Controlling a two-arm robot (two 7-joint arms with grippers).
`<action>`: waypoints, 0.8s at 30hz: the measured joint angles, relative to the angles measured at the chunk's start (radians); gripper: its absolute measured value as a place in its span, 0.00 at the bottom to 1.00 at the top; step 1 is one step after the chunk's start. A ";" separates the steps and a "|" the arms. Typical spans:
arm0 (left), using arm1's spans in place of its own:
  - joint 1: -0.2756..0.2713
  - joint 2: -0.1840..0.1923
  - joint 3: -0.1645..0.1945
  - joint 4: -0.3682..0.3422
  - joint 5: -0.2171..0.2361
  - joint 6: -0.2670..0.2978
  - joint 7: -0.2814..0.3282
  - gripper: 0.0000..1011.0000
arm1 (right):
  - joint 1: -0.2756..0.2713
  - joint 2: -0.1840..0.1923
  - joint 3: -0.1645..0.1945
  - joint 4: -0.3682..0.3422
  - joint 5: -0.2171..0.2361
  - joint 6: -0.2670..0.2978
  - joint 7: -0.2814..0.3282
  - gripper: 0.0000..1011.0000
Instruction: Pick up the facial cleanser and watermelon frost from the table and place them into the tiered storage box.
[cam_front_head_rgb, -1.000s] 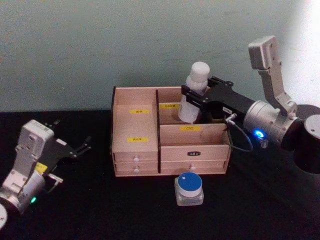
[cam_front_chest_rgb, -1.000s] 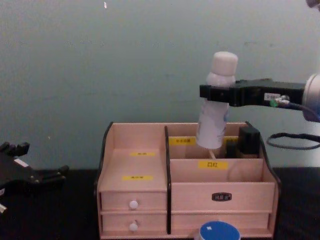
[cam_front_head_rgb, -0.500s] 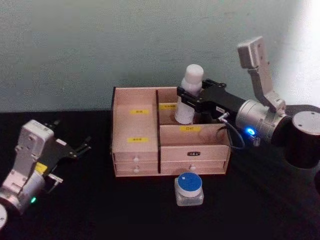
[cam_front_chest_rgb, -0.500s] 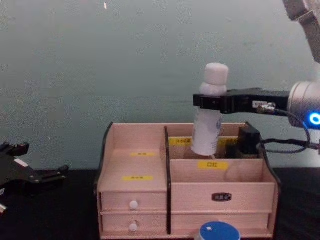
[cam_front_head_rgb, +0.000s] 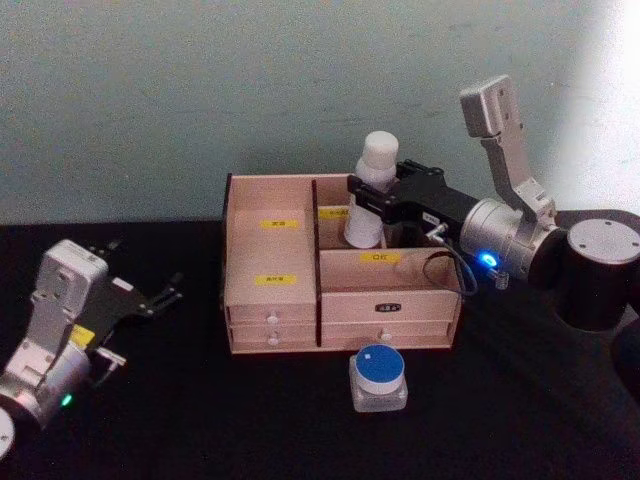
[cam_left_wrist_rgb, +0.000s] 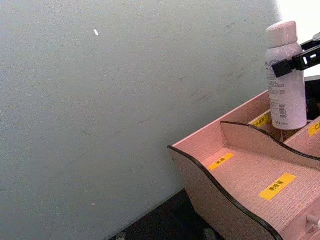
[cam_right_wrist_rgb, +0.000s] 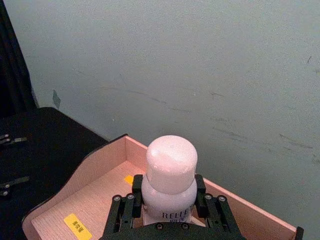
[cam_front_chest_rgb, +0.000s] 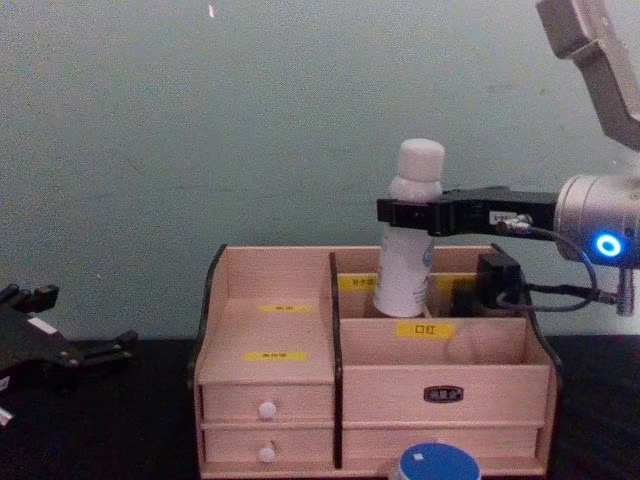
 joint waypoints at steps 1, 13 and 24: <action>0.000 0.000 0.000 0.000 0.000 0.000 0.000 0.99 | 0.000 -0.001 0.000 0.001 -0.001 -0.001 0.000 0.58; 0.000 0.000 0.000 0.000 0.000 0.000 0.000 0.99 | 0.008 -0.015 0.006 0.013 -0.009 -0.010 0.002 0.58; 0.000 0.000 0.000 0.000 0.000 0.000 0.000 0.99 | 0.018 -0.025 0.006 0.045 -0.024 -0.016 0.002 0.58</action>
